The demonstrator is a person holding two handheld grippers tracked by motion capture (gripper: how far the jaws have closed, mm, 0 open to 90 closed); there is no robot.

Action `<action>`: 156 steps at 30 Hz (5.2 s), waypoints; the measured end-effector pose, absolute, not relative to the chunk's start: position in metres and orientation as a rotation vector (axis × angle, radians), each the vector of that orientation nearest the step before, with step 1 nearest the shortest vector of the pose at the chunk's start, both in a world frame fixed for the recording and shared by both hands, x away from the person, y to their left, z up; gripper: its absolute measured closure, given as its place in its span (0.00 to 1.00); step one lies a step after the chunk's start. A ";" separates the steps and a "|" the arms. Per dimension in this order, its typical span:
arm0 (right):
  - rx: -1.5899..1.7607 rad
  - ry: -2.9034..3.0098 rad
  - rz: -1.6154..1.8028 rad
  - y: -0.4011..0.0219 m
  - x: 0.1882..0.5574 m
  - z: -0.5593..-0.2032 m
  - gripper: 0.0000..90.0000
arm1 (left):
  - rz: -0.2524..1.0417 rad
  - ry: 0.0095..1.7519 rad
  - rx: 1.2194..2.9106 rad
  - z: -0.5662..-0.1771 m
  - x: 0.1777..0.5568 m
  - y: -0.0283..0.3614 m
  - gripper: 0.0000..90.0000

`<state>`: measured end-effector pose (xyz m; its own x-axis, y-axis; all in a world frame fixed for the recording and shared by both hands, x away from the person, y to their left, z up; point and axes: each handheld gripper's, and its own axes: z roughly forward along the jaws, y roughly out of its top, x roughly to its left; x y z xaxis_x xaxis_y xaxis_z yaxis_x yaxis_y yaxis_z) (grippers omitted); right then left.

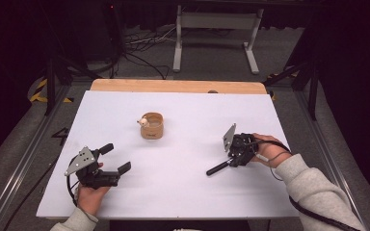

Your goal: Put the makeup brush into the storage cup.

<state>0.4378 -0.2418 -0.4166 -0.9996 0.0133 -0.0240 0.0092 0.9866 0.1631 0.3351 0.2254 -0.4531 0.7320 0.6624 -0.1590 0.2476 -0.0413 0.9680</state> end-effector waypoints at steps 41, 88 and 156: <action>0.020 3.052 0.368 -0.180 0.412 -0.360 0.78 | 0.277 0.547 1.685 -0.419 0.359 0.196 0.03; 0.025 3.115 0.365 -0.140 0.384 -0.356 0.78 | 0.073 0.187 1.981 -0.418 0.367 0.118 0.15; -0.022 3.132 0.375 -0.123 0.387 -0.355 0.78 | 0.021 0.105 2.201 -0.432 0.367 0.101 0.82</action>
<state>0.3868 -0.1234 -0.3552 -0.9998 -0.0153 0.0112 -0.0123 0.9717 0.2359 0.3672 0.1007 -0.4324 0.9963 0.0831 -0.0236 0.0681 -0.5875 0.8063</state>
